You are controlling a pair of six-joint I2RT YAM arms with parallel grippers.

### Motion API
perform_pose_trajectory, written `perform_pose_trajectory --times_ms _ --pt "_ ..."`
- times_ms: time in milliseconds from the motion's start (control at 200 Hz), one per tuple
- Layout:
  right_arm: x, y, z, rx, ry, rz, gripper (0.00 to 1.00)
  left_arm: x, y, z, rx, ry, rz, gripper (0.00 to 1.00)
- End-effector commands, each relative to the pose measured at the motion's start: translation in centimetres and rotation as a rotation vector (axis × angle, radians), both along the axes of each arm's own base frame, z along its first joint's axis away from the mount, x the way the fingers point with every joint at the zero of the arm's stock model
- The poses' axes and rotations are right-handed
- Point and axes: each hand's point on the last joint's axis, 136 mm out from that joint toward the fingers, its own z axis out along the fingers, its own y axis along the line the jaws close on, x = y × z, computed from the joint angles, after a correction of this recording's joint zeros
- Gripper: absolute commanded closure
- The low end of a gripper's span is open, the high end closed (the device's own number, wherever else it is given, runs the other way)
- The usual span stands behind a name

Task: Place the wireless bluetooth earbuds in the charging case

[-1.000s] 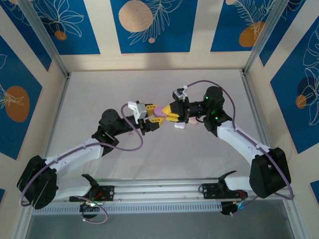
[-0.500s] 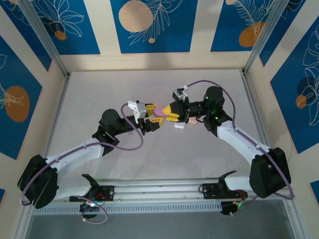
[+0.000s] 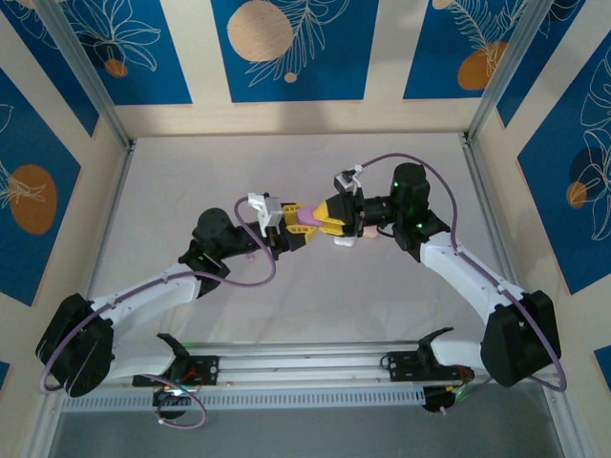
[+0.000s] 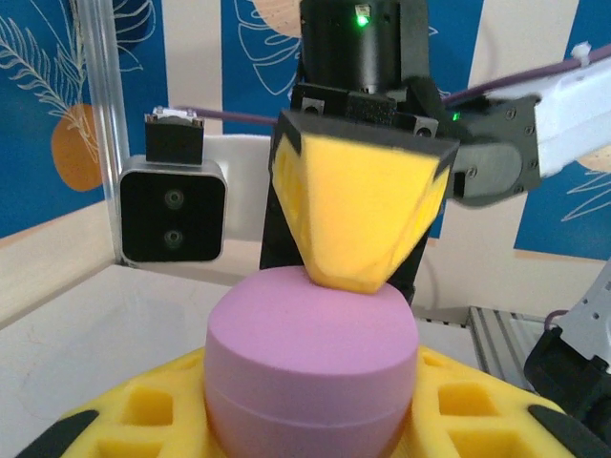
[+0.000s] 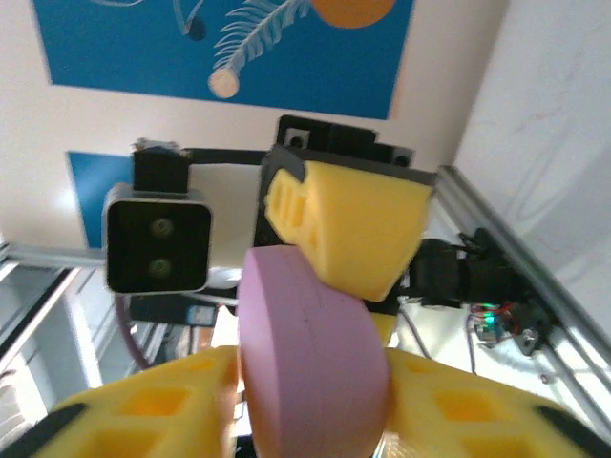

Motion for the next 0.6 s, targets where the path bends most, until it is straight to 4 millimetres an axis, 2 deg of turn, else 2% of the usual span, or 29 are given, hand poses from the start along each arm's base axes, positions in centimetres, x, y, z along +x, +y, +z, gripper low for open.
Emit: perform_pose_trajectory --times_ms 0,130,240,405,595 --pt "0.0 -1.6 0.2 -0.113 -0.093 -0.108 0.49 -1.2 -0.1 1.6 -0.013 -0.046 -0.05 0.8" --pt "0.3 -3.7 0.7 -0.269 -0.266 -0.244 0.45 -1.6 -0.2 0.4 0.023 -0.002 -0.069 0.8" --pt "-0.6 -4.4 0.2 -0.355 -0.446 -0.241 0.29 -1.7 0.0 -0.2 0.022 0.032 -0.072 0.8" --pt "-1.6 -3.9 -1.4 -0.479 -0.561 -0.169 0.27 -1.8 -0.2 -0.1 0.004 0.056 -0.092 0.8" --pt "-1.3 -3.2 -2.2 -0.545 -0.604 -0.151 0.28 -1.9 -0.4 0.1 -0.001 0.066 -0.109 0.8"
